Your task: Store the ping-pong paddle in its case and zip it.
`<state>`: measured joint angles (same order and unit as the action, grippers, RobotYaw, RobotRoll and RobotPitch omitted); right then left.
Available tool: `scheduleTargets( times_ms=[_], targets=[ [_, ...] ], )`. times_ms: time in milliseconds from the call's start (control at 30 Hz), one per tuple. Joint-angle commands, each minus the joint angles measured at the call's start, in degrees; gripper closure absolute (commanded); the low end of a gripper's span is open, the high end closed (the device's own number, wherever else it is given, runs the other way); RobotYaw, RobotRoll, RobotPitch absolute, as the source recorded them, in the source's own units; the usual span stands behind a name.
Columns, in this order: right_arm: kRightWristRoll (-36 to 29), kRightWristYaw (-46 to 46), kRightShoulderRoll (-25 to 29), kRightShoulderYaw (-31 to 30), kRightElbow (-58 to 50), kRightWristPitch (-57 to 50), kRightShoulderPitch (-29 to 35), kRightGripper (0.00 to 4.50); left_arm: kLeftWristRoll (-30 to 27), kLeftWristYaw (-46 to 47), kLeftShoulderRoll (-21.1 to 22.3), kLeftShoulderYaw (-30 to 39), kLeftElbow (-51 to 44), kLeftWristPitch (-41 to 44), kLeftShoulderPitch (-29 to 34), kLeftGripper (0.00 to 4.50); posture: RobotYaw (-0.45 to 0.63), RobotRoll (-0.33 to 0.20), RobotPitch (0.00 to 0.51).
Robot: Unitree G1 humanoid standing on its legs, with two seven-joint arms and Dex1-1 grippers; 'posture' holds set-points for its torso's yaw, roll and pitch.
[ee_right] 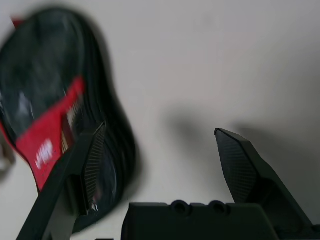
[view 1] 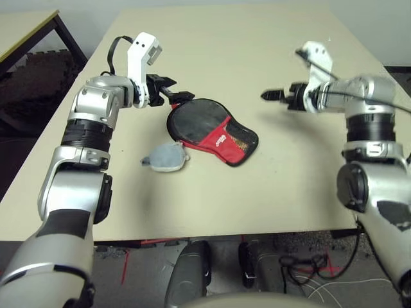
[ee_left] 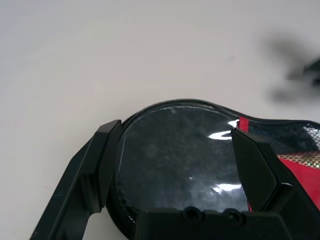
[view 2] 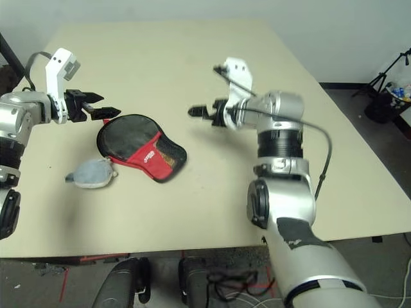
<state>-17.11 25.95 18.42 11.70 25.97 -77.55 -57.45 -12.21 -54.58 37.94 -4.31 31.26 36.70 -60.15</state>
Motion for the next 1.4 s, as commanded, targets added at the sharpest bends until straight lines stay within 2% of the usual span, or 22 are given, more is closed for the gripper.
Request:
scheduleTargets(
  times_ms=[33, 233, 433, 767, 867, 1100, 1267, 1400],
  targets=[
    [-1.56, 0.31, -0.96, -2.45, -2.61, -2.85, 3.51, 0.02, -1.88, -1.53, 1.56, 1.17, -6.23, 4.53, 3.36, 0.00, 0.07, 0.000, 0.138],
    [-2.99, -1.11, -4.74, 0.72, 0.53, -5.04, 3.98, 0.02, -4.78, -3.27, 3.96, 0.93, -17.42, 12.78, 10.20, 0.00, 0.12, 0.000, 0.144],
    [-3.92, -2.40, -8.24, 3.88, 5.55, -4.81, 1.33, 0.02, -8.47, -6.38, 6.18, -0.37, -25.53, 19.19, 14.53, 0.00, 0.14, 0.000, 0.143],
    [-4.07, -2.88, -12.05, 2.89, 10.72, -3.08, -0.90, 0.02, -8.78, -5.43, 6.40, -0.31, -25.96, 19.44, 15.14, 0.00, 0.14, 0.000, 0.142],
    [-3.78, -2.51, -12.11, 1.91, 11.10, -2.57, -0.99, 0.62, -8.70, -5.04, 6.07, -0.28, -25.59, 19.20, 14.89, 0.00, 0.14, 0.000, 0.141],
    [-3.95, -1.06, -10.85, -1.84, 9.67, -2.22, -0.07, 2.86, -8.70, -4.68, 5.37, -0.59, -25.30, 18.93, 14.48, 0.00, 0.13, 0.000, 0.141],
    [-5.34, -0.31, -9.09, -3.56, 2.97, -7.88, 2.56, 4.37, -8.53, -4.61, 4.70, -1.01, -24.78, 18.50, 14.03, 0.00, 0.11, 0.000, 0.141],
    [-10.01, -1.97, -5.82, -4.27, -11.65, -14.73, 10.82, 4.48, -8.19, -4.73, 3.84, -1.69, -23.64, 17.48, 13.46, 0.00, 0.08, 0.000, 0.140]
  ],
)
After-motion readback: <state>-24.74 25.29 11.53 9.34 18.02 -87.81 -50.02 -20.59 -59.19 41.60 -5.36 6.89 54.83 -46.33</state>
